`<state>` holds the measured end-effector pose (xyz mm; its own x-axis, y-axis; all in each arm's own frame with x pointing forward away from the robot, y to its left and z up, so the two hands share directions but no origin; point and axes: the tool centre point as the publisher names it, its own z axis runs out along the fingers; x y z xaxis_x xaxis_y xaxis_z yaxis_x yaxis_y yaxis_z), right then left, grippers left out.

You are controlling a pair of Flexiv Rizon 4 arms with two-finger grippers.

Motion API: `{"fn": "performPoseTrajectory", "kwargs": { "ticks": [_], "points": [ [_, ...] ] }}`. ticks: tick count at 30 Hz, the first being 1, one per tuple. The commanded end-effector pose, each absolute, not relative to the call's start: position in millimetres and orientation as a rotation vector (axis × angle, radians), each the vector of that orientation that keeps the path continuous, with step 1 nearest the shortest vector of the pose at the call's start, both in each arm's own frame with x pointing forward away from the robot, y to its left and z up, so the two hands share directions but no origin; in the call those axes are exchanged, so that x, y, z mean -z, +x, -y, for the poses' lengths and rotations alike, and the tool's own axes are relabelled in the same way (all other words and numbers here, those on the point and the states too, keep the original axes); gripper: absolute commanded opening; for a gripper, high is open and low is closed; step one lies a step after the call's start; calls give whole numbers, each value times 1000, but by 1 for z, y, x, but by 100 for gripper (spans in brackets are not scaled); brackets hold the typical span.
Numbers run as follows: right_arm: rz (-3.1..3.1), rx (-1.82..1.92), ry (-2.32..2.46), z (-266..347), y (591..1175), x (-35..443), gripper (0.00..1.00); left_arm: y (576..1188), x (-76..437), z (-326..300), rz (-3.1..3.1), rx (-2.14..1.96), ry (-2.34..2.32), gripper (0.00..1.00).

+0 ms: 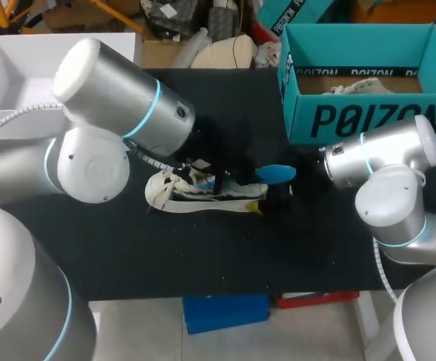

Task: Take the shoe out of the shoebox, open the shoe tongue, remove and reinsert the insole, then place the shoe into the shoebox

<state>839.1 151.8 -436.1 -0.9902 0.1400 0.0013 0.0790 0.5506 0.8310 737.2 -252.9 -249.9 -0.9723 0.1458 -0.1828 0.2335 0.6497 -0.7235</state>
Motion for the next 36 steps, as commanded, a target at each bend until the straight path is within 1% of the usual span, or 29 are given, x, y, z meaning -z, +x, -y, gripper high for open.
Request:
{"fn": "performPoseTrajectory", "kwargs": {
  "ticks": [1, 7, 10, 29, 33, 36],
  "points": [
    [-2710, -1444, 193, -152, 841, 440, 0, 718, 182, 217, -2773, 1532, 189, 0],
    [-2710, -1444, 193, -152, 841, 440, 0, 706, 127, 209, -2806, 1897, -218, 0],
    [-2710, -1444, 193, -152, 841, 440, 0, 701, 104, 197, -2794, 1975, -402, 0],
    [-2710, -1444, 193, -152, 841, 440, 0, 701, 104, 197, -2794, 1975, -402, 0],
    [-2710, -1444, 193, -152, 841, 440, 0, 693, 88, 196, -2562, 2319, -472, 0],
    [-2710, -1444, 193, -152, 841, 440, 0, 689, 73, 195, -2423, 2497, -500, 0]
  ]
}}
